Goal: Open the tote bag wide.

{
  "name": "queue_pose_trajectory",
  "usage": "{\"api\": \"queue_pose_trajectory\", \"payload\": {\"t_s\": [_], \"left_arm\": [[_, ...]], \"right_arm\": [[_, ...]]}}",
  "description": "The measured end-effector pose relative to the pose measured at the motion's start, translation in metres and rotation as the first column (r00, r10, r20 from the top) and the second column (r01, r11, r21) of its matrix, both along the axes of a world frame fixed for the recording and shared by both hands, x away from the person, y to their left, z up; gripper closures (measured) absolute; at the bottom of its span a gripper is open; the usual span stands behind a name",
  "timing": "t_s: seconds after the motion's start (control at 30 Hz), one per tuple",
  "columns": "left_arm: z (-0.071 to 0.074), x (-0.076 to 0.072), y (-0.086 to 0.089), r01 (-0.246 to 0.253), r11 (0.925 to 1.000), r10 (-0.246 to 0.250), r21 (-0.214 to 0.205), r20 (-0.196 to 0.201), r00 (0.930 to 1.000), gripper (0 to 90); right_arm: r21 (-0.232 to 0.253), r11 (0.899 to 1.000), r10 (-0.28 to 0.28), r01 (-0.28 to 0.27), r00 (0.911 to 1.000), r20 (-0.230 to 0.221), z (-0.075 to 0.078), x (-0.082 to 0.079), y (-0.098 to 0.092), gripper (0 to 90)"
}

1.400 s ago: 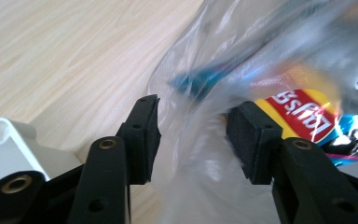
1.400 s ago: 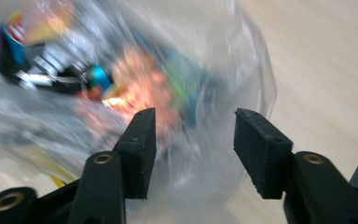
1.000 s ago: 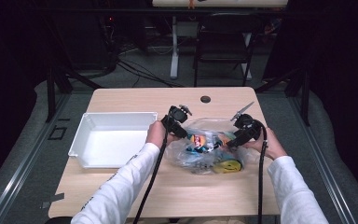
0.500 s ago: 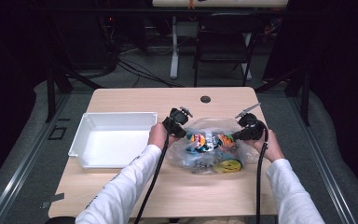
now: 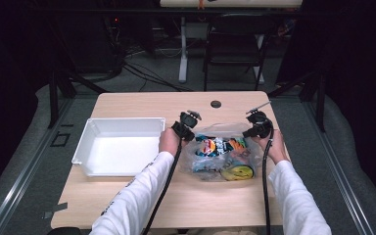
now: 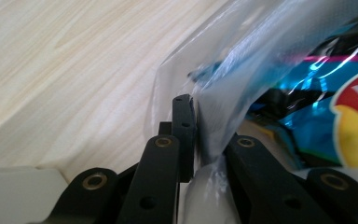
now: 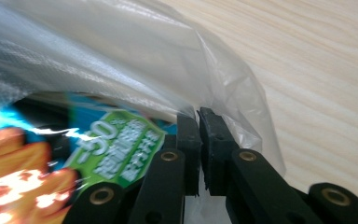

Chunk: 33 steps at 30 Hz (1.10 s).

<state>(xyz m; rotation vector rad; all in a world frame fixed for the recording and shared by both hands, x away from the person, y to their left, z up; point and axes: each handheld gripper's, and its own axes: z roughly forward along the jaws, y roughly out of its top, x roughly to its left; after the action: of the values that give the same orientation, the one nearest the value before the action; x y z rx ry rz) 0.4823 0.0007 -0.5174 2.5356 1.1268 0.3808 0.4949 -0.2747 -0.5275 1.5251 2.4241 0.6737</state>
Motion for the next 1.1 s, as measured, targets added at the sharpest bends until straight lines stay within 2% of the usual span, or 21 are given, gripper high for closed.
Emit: {"api": "queue_pose_trajectory", "payload": {"t_s": [0.03,0.13,0.2,0.33,0.37,0.4,0.47,0.57,0.6,0.63,0.67,0.7,0.73,0.8,0.87,1.0,1.03,1.1], "left_arm": [[-0.003,0.001,-0.001,-0.003,1.0000,0.003,0.009,0.001,1.0000,86.5],[-0.011,0.005,-0.003,-0.010,0.9995,0.011,0.029,-0.021,0.9997,87.0],[-0.014,0.006,-0.003,-0.012,0.9991,0.014,0.041,-0.034,0.9993,87.0],[-0.015,0.006,-0.005,-0.012,0.9987,0.014,0.049,-0.042,0.9990,86.5],[-0.014,0.006,-0.004,-0.012,0.9991,0.014,0.041,-0.045,0.9989,86.0],[-0.012,0.005,-0.003,-0.012,0.9992,0.014,0.039,-0.043,0.9990,83.8],[-0.006,0.005,0.002,-0.015,0.9999,0.015,0.008,-0.042,0.9990,77.6],[0.008,0.001,0.012,-0.026,0.9988,0.025,-0.042,-0.016,0.9996,67.4],[0.013,-0.001,0.015,-0.026,0.9981,0.026,-0.056,-0.009,0.9996,64.4],[0.018,-0.002,0.018,-0.027,0.9969,0.027,-0.074,-0.003,0.9996,63.2],[0.022,-0.004,0.021,-0.030,0.9954,0.030,-0.092,0.003,0.9995,60.5],[0.026,-0.006,0.024,-0.034,0.9940,0.036,-0.104,0.016,0.9992,55.7],[0.030,-0.008,0.026,-0.032,0.9908,0.035,-0.131,0.022,0.9991,52.7],[0.040,-0.015,0.031,-0.022,0.9831,0.028,-0.182,0.030,0.9992,49.2],[0.050,-0.024,0.034,0.003,0.9732,0.008,-0.230,0.048,0.9988,43.5],[0.065,-0.045,0.037,0.059,0.9556,-0.036,-0.289,0.084,0.9958,35.7],[0.067,-0.049,0.036,0.069,0.9543,-0.045,-0.291,0.087,0.9952,34.3],[0.070,-0.059,0.037,0.092,0.9454,-0.068,-0.313,0.086,0.9940,31.8]], "right_arm": [[-0.027,1.000,0.009,-0.010,0.9996,-0.028,0.000,0.002,-0.001,87.1],[-0.034,0.999,-0.021,0.019,0.9985,-0.050,-0.006,0.009,-0.002,86.6],[-0.049,0.999,-0.015,0.012,0.9978,-0.065,-0.005,0.009,-0.002,85.8],[-0.084,0.996,-0.031,0.023,0.9958,-0.086,-0.007,0.009,-0.001,82.3],[-0.074,0.997,-0.042,0.036,0.9965,-0.072,-0.008,0.008,0.000,81.0],[-0.091,0.996,-0.030,0.023,0.9960,-0.084,-0.005,0.007,-0.002,77.9],[-0.060,0.998,-0.032,0.028,0.9974,-0.065,0.000,0.003,-0.004,71.0],[-0.020,1.000,-0.015,0.013,0.9981,-0.060,0.014,-0.006,-0.013,56.0],[0.023,0.999,-0.021,0.022,0.9989,-0.043,0.017,-0.011,-0.014,53.2],[0.021,1.000,0.003,-0.002,0.9988,-0.049,0.024,-0.015,-0.018,50.1],[0.064,0.998,-0.007,0.009,0.9996,-0.026,0.027,-0.020,-0.019,46.5],[0.079,0.997,0.017,-0.015,0.9996,-0.023,0.033,-0.024,-0.023,43.9],[0.087,0.996,0.012,-0.012,0.9999,-0.008,0.038,-0.029,-0.025,42.6],[0.112,0.993,0.038,-0.039,0.9992,0.011,0.046,-0.037,-0.029,41.1],[0.101,0.993,0.062,-0.066,0.9973,0.039,0.056,-0.050,-0.030,40.7],[0.094,0.989,0.103,-0.112,0.9898,0.098,0.072,-0.074,-0.028,41.2],[0.095,0.988,0.114,-0.125,0.9873,0.110,0.076,-0.082,-0.027,41.4],[0.102,0.982,0.144,-0.158,0.9814,0.127,0.080,-0.093,-0.025,41.9]]}}
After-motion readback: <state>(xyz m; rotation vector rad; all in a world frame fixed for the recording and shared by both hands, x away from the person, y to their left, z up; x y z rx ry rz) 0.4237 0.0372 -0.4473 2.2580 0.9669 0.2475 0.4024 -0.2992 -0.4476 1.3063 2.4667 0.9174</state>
